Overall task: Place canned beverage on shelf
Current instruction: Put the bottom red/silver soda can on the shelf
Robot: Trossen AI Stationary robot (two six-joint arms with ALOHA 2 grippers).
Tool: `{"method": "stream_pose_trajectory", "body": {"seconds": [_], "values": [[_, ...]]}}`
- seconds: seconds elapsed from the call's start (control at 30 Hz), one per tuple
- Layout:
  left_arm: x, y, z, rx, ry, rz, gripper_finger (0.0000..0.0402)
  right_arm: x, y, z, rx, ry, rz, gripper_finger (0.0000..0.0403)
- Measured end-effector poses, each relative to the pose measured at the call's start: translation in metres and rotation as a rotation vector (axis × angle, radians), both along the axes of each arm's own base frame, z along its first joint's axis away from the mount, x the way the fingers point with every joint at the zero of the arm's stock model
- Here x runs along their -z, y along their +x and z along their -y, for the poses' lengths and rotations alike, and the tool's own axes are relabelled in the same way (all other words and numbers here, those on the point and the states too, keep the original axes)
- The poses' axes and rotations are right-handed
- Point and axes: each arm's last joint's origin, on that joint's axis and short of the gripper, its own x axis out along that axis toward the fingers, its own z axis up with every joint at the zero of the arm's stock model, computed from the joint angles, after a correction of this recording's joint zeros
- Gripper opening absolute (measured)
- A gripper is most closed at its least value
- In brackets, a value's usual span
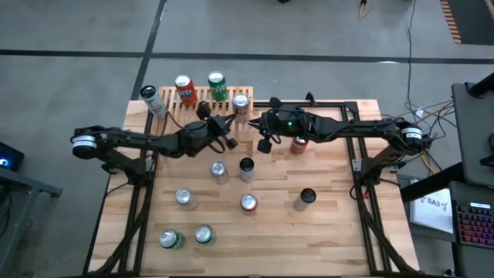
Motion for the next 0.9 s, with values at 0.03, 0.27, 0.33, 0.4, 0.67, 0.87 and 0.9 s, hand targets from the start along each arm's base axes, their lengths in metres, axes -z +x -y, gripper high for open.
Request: {"method": "stream_pose_trajectory", "body": {"seconds": [0.03,0.27,0.33,0.4,0.67,0.87,0.9], "values": [[0.0,0.001,-0.001,-0.016,-0.001,-0.017,0.0,0.0,0.0,0.0,-0.001,-0.001,-0.003,0.0027],[0.005,0.001,-0.002,-0.071,-0.03,-0.099,0.0,0.004,-0.004,0.002,0.042,-0.022,-0.063,0.0027],[0.005,-0.002,-0.001,-0.073,-0.042,-0.099,0.0,0.004,-0.006,0.005,0.115,-0.042,-0.079,0.0027],[0.003,-0.004,-0.001,-0.075,-0.05,-0.09,0.0,0.005,-0.008,0.011,0.158,-0.05,-0.098,0.0027],[-0.005,-0.016,0.004,-0.062,-0.051,-0.055,0.0,0.02,-0.001,0.026,-0.043,0.044,-0.098,0.0027],[-0.016,-0.025,0.013,0.043,-0.048,-0.03,0.0,0.025,0.011,0.031,-0.064,0.008,-0.028,0.0027],[-0.018,-0.027,0.014,0.068,-0.049,-0.029,0.0,0.026,0.012,0.031,-0.065,0.001,-0.025,0.0027]]}}
